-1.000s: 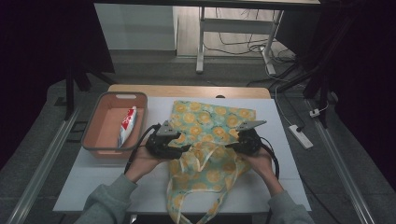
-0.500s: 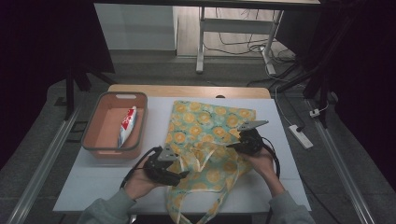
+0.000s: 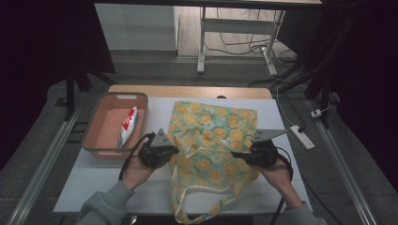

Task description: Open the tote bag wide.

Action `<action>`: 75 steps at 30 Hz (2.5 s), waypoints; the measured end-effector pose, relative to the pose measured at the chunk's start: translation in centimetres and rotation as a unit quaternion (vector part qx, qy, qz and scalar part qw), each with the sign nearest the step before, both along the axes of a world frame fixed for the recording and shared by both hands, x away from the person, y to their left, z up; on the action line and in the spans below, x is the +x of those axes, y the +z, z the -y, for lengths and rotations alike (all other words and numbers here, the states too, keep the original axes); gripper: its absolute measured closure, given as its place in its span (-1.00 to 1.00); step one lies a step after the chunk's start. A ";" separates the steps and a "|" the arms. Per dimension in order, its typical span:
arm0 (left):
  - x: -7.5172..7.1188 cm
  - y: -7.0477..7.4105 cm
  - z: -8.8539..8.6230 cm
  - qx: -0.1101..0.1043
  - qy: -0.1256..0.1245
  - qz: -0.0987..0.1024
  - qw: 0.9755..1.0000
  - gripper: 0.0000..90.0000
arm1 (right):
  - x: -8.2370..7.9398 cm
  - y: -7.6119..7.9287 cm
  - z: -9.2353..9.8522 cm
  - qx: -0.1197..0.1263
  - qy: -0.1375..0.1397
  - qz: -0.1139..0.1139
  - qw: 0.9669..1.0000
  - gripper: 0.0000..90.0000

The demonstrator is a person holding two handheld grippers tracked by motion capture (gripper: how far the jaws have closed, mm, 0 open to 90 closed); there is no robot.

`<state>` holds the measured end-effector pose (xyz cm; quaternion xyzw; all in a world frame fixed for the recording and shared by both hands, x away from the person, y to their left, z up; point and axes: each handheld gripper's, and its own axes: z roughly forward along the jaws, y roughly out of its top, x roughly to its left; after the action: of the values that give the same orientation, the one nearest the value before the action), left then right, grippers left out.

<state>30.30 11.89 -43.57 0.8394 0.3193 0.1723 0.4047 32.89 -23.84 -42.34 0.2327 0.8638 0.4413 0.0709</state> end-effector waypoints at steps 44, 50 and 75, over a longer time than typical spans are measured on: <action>2.6 -0.9 1.0 0.011 0.011 -0.043 0.999 -0.23 | 7.0 -7.8 2.0 -0.074 -0.118 -0.110 0.984 0.03; 1.9 -1.5 1.7 0.031 -0.007 -0.049 0.998 -0.25 | 2.8 -5.0 4.4 -0.059 -0.094 -0.061 0.992 -0.52; 0.7 -1.3 0.3 0.001 -0.015 -0.050 0.999 -0.25 | 0.8 -7.9 -10.5 -0.178 0.096 -0.053 0.978 0.52</action>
<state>30.96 11.61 -44.83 0.8522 0.3260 0.1247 0.3899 33.74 -13.36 -50.28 0.1556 0.9494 0.2719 0.0222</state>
